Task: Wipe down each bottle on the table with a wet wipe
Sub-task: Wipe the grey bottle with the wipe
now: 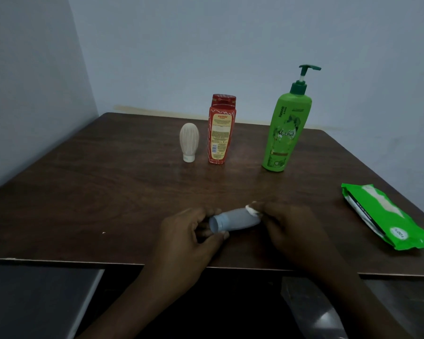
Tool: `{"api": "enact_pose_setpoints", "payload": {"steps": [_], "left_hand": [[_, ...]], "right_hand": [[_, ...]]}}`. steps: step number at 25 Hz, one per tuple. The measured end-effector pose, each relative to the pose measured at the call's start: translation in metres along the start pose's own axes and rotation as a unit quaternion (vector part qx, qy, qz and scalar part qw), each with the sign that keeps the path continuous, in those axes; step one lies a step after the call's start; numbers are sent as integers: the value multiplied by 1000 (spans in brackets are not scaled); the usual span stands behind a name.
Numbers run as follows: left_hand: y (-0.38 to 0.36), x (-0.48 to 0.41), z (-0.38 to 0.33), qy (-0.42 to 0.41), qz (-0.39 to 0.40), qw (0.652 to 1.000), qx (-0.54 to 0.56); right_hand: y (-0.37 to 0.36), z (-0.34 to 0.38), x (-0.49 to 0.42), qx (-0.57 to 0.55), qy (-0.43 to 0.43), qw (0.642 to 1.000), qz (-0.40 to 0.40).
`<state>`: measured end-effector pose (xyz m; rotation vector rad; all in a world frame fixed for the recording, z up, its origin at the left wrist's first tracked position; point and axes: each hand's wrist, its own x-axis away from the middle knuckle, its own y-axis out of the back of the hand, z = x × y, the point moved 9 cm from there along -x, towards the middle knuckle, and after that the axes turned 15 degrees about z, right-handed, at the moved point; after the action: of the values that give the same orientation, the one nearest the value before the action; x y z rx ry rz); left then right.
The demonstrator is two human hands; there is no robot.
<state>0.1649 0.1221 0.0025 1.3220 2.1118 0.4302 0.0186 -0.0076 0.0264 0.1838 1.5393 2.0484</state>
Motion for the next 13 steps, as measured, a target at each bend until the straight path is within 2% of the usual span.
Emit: {"api": "enact_pose_setpoints", "payload": {"steps": [1, 3, 5, 9, 13], "left_hand": [[-1, 1, 0, 0, 1, 1000, 2], [-1, 0, 0, -1, 4, 1000, 15], [-2, -1, 1, -1, 7, 1000, 27], [-1, 1, -1, 1, -2, 1000, -6], [-3, -1, 1, -3, 4, 1000, 21]], "right_hand": [[-4, 4, 3, 0, -2, 1000, 6], [-20, 41, 14, 1, 66, 997, 33], [-17, 44, 14, -19, 114, 992, 45], [1, 1, 2, -68, 19, 997, -9], [-15, 43, 11, -68, 126, 989, 36]]}}
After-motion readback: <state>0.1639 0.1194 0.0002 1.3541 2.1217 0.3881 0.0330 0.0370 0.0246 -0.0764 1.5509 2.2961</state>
